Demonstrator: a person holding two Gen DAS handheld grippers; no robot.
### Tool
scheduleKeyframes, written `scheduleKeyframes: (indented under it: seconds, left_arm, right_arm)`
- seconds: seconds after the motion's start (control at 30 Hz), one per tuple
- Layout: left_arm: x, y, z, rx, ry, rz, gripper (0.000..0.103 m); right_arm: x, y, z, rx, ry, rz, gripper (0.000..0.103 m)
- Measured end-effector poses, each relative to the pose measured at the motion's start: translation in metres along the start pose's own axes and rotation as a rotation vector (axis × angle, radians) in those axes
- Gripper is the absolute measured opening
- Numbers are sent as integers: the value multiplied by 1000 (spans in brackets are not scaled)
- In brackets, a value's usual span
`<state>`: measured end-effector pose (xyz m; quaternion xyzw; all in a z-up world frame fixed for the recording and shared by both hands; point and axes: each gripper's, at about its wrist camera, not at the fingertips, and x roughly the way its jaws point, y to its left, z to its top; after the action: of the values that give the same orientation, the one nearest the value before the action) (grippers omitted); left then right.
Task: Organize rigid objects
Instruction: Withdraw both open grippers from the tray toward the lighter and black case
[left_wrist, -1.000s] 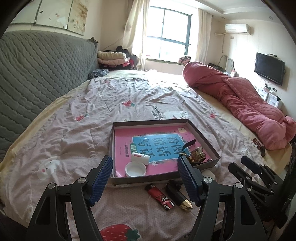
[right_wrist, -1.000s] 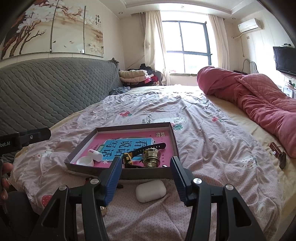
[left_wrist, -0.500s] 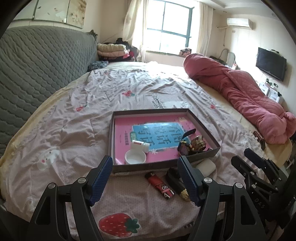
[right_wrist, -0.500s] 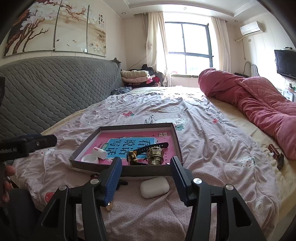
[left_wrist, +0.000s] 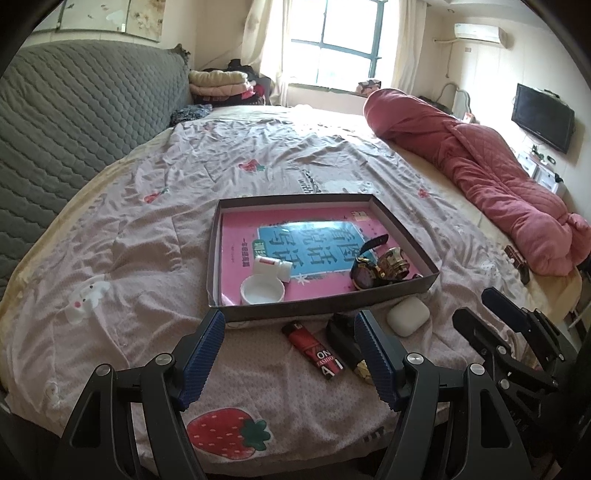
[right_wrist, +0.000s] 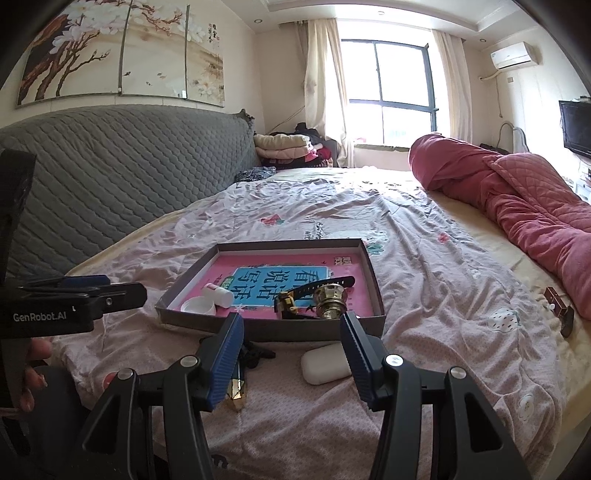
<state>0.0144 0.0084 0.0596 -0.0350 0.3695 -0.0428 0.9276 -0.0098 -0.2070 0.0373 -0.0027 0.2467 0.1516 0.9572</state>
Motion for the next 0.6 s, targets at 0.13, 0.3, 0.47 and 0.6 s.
scheduleKeyframes:
  seconds: [0.13, 0.3, 0.47, 0.6]
  left_arm:
    - [3, -2, -2, 2, 12, -2, 74]
    - [14, -1, -6, -3, 44, -2, 74]
    - [26, -1, -14, -5, 88, 0, 74]
    - [37, 0, -20, -13, 123, -8, 74]
  right_arm:
    - [2, 4, -3, -16, 11, 9, 54]
    - [6, 8, -6, -31, 30, 25, 54]
    - [9, 13, -10, -54, 50, 44, 54]
    - [13, 18, -13, -74, 71, 64, 54]
